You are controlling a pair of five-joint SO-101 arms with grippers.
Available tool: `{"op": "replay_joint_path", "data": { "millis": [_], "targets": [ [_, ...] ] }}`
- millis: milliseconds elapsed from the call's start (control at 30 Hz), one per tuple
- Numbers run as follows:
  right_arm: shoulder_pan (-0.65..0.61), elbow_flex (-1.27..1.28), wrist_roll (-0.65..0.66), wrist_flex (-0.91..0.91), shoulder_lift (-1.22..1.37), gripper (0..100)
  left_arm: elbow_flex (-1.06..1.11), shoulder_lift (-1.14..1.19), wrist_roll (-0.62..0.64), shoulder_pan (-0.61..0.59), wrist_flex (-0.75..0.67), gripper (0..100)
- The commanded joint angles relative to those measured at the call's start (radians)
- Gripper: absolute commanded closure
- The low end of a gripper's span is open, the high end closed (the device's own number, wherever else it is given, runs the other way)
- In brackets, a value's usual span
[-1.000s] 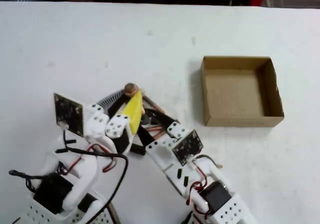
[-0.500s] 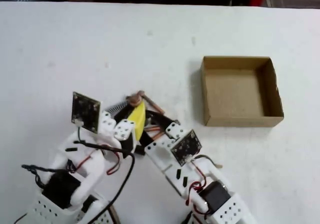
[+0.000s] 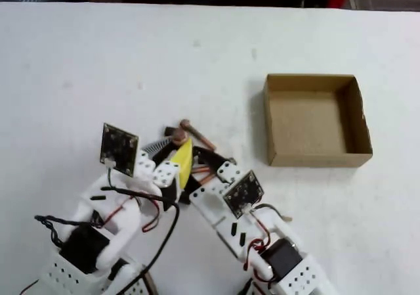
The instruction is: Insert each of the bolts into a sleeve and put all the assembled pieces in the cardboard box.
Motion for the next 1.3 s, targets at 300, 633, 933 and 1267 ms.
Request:
{"op": "replay_joint_path", "data": {
  "millis": [300,633,933,1267],
  "targets": [
    [0.012,0.009,-0.002,0.001,-0.012,98.1,0.0,-0.001,-0.015,-0.005,0.002,71],
    [0.012,0.009,-0.003,0.001,-0.012,98.1,0.0,-0.001,-0.015,-0.005,-0.003,53],
    [0.012,0.009,-0.002,0.002,-0.012,98.1,-0.009,-0.001,-0.015,-0.008,-0.008,52],
    [0.012,0.009,-0.002,0.002,-0.012,98.1,-0.135,-0.001,-0.015,-0.186,-0.035,53]
  ]
}}
